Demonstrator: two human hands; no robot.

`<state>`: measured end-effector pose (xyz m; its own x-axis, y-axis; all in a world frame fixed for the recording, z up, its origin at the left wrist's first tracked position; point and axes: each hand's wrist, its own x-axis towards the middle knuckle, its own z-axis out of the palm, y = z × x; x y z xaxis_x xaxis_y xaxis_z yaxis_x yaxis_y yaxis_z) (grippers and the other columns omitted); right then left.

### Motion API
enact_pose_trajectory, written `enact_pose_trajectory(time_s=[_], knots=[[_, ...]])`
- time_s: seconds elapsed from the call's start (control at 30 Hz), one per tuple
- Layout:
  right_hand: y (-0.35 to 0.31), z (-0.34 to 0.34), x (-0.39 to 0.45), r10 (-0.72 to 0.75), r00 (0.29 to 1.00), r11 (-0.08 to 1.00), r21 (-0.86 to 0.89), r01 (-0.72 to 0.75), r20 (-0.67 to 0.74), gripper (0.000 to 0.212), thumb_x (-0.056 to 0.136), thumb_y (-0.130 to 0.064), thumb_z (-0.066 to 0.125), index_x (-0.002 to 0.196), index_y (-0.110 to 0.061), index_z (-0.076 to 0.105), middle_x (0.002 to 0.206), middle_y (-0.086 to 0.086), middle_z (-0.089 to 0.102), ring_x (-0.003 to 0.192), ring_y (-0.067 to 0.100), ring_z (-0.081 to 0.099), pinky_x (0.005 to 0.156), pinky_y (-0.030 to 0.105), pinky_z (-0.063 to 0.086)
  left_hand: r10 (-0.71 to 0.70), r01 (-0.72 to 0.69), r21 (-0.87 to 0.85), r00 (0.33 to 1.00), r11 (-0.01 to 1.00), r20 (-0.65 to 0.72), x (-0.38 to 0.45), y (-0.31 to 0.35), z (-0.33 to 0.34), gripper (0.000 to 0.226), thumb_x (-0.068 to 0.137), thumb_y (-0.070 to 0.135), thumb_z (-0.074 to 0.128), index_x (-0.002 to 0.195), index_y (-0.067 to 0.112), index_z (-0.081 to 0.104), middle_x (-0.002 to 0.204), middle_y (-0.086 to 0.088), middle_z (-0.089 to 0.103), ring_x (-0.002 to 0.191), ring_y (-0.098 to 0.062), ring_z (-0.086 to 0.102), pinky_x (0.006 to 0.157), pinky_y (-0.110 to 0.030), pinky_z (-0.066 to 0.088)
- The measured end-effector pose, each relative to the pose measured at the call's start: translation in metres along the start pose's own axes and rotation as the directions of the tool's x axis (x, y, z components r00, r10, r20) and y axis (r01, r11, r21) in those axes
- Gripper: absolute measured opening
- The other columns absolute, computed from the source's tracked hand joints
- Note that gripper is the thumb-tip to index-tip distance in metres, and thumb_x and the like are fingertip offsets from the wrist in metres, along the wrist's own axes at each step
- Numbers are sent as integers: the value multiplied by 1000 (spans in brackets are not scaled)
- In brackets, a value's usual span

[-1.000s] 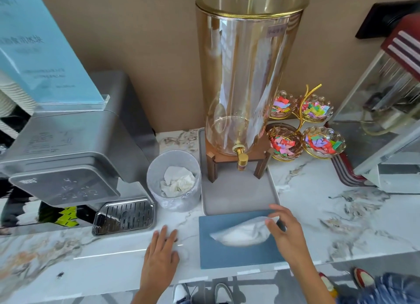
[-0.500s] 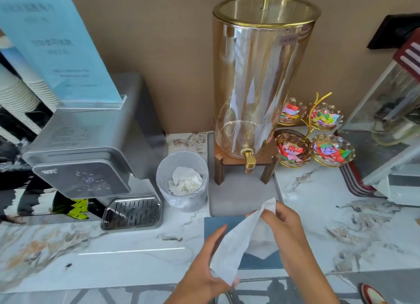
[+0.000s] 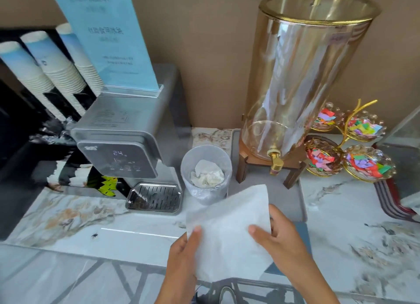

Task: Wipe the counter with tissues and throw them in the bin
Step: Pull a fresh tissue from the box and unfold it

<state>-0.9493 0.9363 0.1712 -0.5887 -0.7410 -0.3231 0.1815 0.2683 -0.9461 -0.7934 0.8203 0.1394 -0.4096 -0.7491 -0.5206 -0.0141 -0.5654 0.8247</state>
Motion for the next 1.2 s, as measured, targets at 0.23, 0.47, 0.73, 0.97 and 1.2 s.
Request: enact_pose_trajectory(time_s=[0.23,0.47,0.73,0.97,1.2], knots=[[2,32,10,-56,992,998,-5,57,109,49,92,-5,64,130,-32,49,107,3,78,99,22,73,83,40,59,226,-217,75,959,973,-171,-2,11,-44,5,87,16,68,88,12,71,69,-19,57,65,-23,48,52,-26,38],[0,81,21,-222,961,950,-188,251,163,41,83,-2,74,95,-42,72,65,-7,57,55,6,39,55,20,34,426,-400,191,897,896,-118,-13,37,-108,21,86,3,68,96,19,76,66,-6,70,60,-20,57,54,-22,46],[-3,173,34,-285,917,897,-260,358,277,41,77,2,77,93,-36,72,80,-7,60,62,7,43,64,13,39,406,-350,231,872,908,-272,-18,51,-198,33,71,-11,76,78,20,80,52,2,42,46,-4,35,46,-12,32],[1,253,38,-292,886,841,-344,417,361,27,77,-3,79,70,-28,71,87,-10,58,77,9,54,72,10,38,464,-384,284,829,878,-312,-20,40,-275,23,60,40,74,69,19,77,70,2,62,59,-5,49,54,-17,37],[7,311,59,-119,857,827,-428,365,502,18,89,-17,66,74,-19,57,69,-2,57,66,11,51,66,28,39,138,-187,-107,925,977,-353,-5,17,-320,38,52,38,76,65,4,63,59,-6,59,52,-13,50,48,-17,39]])
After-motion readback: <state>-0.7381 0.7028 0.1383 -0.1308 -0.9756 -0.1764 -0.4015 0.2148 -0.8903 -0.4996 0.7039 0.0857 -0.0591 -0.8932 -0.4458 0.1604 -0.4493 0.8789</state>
